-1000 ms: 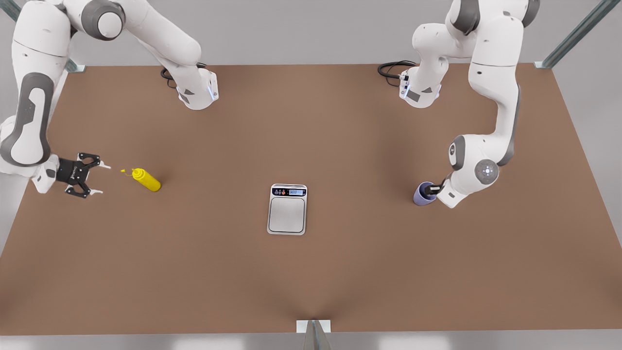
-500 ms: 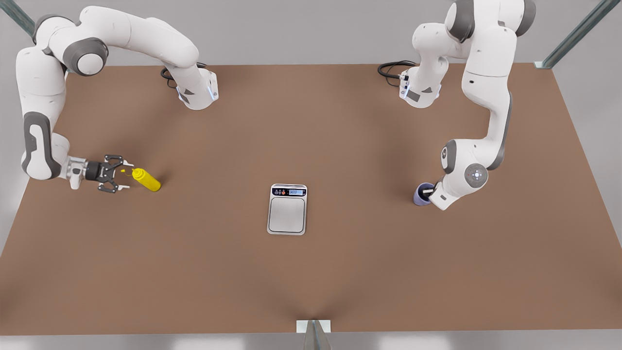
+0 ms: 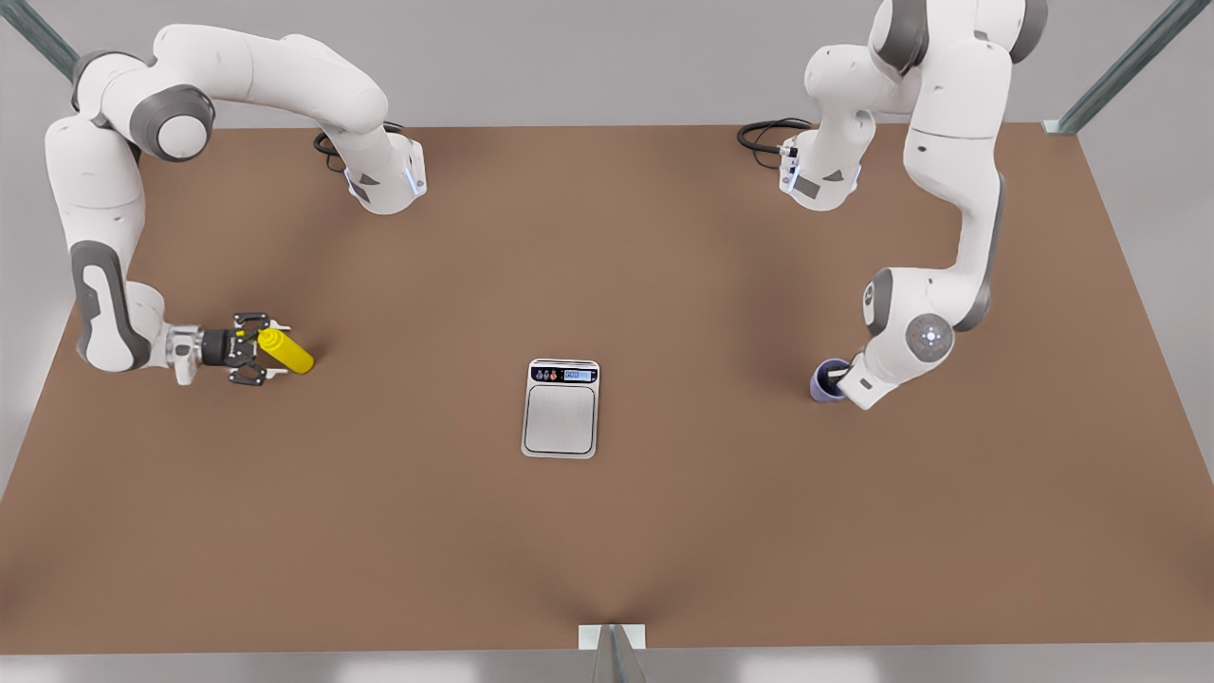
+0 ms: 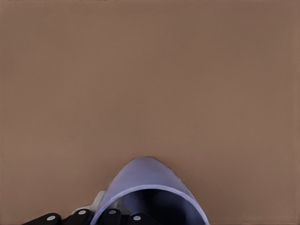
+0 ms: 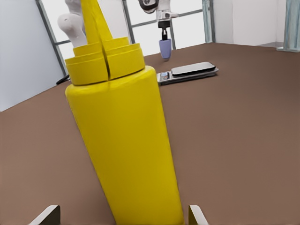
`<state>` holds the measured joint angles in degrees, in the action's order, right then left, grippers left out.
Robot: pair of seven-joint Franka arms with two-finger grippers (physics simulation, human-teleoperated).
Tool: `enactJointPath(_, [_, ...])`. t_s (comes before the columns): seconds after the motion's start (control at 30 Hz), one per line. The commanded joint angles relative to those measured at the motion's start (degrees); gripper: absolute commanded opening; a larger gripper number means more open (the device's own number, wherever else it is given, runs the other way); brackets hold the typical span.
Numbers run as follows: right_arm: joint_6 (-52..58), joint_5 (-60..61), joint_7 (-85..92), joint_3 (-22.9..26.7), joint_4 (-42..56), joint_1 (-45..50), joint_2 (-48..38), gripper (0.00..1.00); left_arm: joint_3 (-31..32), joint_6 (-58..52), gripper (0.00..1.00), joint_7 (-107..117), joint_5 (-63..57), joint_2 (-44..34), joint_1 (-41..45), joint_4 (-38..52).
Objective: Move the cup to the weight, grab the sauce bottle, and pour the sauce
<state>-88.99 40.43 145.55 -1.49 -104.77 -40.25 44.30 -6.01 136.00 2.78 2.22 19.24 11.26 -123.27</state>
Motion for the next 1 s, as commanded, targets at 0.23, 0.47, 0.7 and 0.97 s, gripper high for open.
enactJointPath(0.23, [1.2,0.3,0.0,-0.6,0.0,0.4,0.3,1.0,4.1,-0.1,0.21,3.2,9.6,0.4,0.2,2.8])
enactJointPath(0.47, [1.2,1.0,-0.3,-1.0,0.1,1.2,0.7,0.74,6.8,-0.1,0.21,18.1,10.0,3.1,7.5,8.9])
enactJointPath(0.7, [1.2,1.0,-0.6,-1.0,0.4,1.2,0.9,0.56,10.9,-0.2,0.21,35.6,9.7,11.8,15.1,23.1])
enactJointPath(0.97, [4.3,1.2,-7.2,-1.1,4.1,1.4,0.1,0.54,10.8,-10.3,0.21,55.6,5.7,25.1,24.2,47.8])
